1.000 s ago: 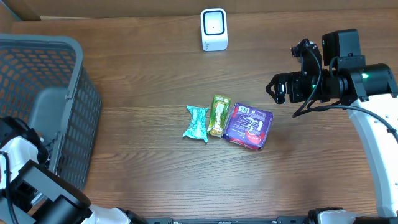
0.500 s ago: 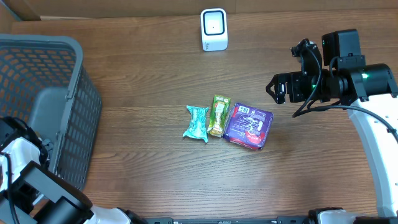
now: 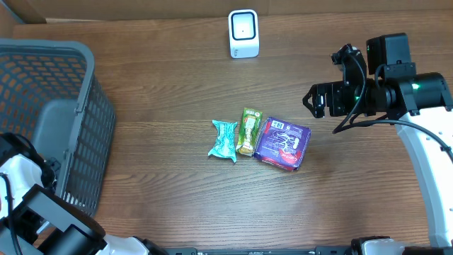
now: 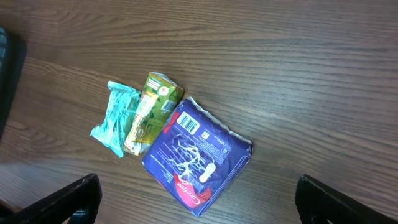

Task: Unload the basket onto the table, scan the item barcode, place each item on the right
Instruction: 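Grasp the white tube with gold cap with the left gripper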

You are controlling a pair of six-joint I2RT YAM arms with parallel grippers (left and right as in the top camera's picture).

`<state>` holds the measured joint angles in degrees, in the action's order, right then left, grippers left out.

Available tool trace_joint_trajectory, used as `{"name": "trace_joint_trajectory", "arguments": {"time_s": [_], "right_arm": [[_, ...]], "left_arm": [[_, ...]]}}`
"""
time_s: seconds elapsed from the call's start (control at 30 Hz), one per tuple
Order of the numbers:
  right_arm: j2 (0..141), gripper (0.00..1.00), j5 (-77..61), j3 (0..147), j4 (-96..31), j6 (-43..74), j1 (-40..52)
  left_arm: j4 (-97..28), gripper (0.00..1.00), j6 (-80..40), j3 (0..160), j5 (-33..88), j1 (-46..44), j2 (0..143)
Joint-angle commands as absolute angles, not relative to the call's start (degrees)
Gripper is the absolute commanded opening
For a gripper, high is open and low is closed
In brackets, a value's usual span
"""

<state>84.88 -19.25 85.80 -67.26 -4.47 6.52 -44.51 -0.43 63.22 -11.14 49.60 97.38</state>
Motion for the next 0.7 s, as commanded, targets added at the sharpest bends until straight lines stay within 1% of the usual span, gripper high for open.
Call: {"name": "trace_joint_trajectory", "arguments": {"time_s": [0.0, 0.23, 0.4, 0.43, 0.57, 0.67], "right_arm": [[84.95, 1.0, -19.57, 85.82, -66.74, -4.32, 6.9], [84.95, 1.0, -19.57, 85.82, -66.74, -4.32, 6.9], [84.95, 1.0, -19.57, 85.82, -66.76, -4.34, 6.9], [84.95, 1.0, -19.57, 85.82, -66.76, -4.32, 6.9], [84.95, 1.0, -19.57, 85.82, -66.74, -4.32, 6.9], [84.95, 1.0, -19.57, 85.82, -66.72, -4.32, 6.9]], "left_arm": [[-47.48, 0.04, -3.25, 70.94, -5.43, 47.72, 95.33], [-56.71, 0.04, -3.44, 92.9, 3.31, 41.28, 90.8], [-60.1, 0.04, -3.38, 107.15, 8.8, 33.98, 87.37], [-60.75, 0.04, -3.4, 109.95, 10.37, 31.09, 86.15], [-61.58, 0.04, -3.44, 111.7, 13.26, 22.06, 83.13], [-64.64, 0.04, -3.44, 111.66, 13.72, 13.34, 82.87]]}}
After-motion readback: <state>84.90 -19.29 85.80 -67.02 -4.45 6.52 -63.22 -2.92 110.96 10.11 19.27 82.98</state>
